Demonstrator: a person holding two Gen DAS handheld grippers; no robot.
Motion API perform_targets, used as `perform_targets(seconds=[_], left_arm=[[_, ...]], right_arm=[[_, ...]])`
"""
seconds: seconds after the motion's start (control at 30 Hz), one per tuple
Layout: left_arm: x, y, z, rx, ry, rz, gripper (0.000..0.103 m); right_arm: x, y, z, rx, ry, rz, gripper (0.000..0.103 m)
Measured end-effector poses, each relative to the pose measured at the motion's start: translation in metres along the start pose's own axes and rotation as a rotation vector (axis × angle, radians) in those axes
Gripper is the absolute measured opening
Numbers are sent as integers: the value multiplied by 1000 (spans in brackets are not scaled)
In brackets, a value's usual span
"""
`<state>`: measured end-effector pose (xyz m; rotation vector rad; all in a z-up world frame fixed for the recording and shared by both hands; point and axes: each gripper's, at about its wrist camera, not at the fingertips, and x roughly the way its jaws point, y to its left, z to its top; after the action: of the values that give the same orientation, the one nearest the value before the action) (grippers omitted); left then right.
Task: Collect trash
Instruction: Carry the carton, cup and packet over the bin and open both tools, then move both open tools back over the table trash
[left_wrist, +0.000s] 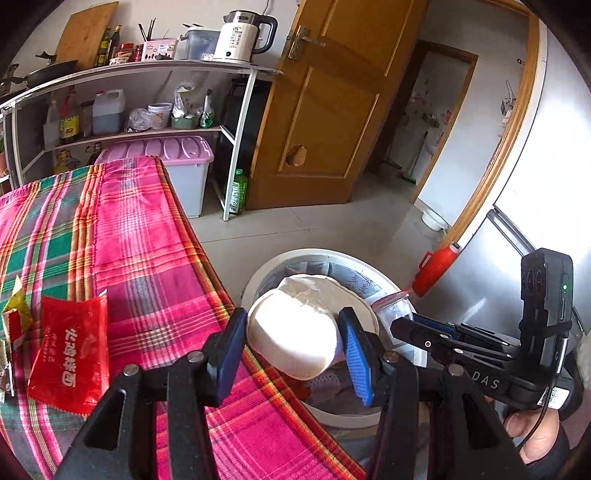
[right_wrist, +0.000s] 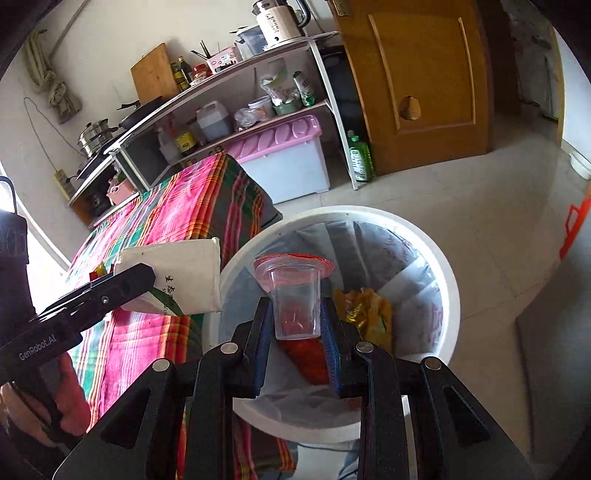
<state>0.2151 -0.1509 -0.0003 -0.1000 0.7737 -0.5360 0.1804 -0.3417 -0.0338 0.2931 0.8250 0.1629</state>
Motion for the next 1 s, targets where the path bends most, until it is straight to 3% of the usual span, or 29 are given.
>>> perform_targets(seconds=[0.5,1.0], left_arm=[[31,-13,0,17,72,-19,53],[-17,7,-9,-44,2,-15,53]], right_arm=[[2,-20,-3,34,20,-27,29],[-21,8,-9,-20,-29,37,30]])
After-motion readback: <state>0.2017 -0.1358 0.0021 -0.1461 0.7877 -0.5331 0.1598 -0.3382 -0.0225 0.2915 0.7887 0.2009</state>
